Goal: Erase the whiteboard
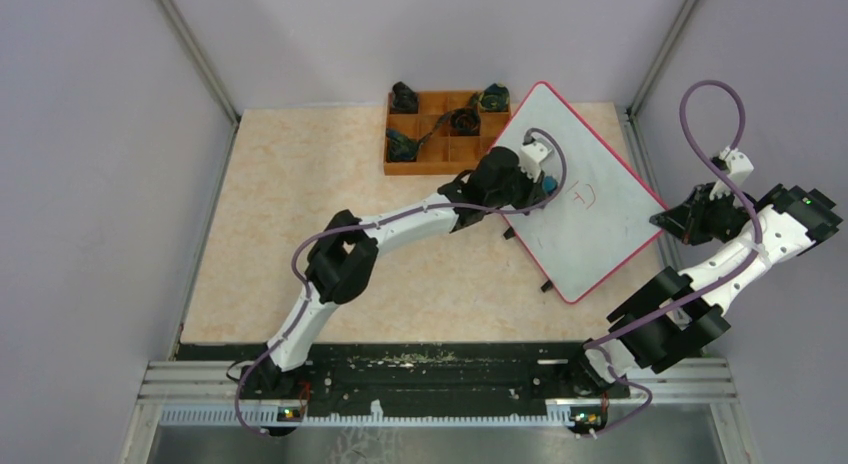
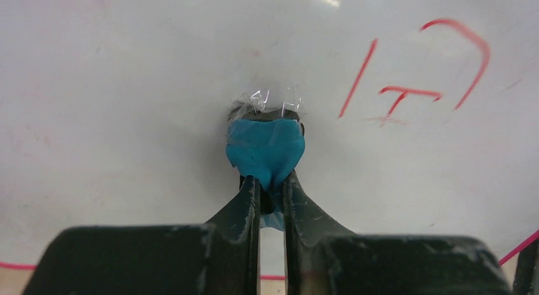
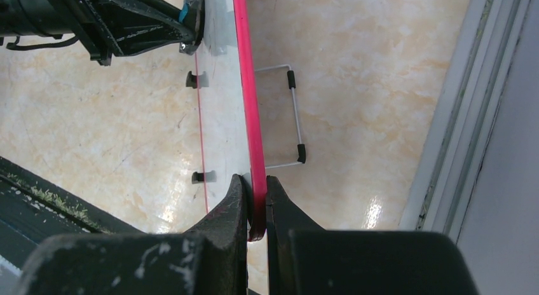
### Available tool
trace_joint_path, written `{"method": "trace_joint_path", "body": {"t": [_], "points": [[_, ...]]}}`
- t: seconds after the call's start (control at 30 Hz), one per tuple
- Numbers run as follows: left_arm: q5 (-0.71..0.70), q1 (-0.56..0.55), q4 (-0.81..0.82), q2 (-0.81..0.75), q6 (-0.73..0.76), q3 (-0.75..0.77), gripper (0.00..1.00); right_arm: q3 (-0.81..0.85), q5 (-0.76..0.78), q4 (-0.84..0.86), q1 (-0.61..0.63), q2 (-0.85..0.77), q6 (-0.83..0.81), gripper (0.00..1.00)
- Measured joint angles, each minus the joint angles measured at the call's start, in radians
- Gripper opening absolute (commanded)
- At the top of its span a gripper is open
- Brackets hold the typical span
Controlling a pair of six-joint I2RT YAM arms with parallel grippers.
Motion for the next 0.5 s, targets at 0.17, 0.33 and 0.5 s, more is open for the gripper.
{"method": "trace_joint_path", "body": {"t": [0.17,0.33,0.5], "points": [[-0.013,-0.069,-0.050,0.031,0.013,0.145,0.00,0.000,-0.002,-0.002,0.000,0.000,0.000,0.00],[0.011,-0.169,-0.060,0.042,0.016,0.258,0.00,0.000,-0.005,-0.006,0.000,0.000,0.000,0.00],[0.028,-0.212,-0.062,0.044,0.017,0.273,0.00,-0.006,-0.008,-0.006,0.000,-0.002,0.000,0.00]]}}
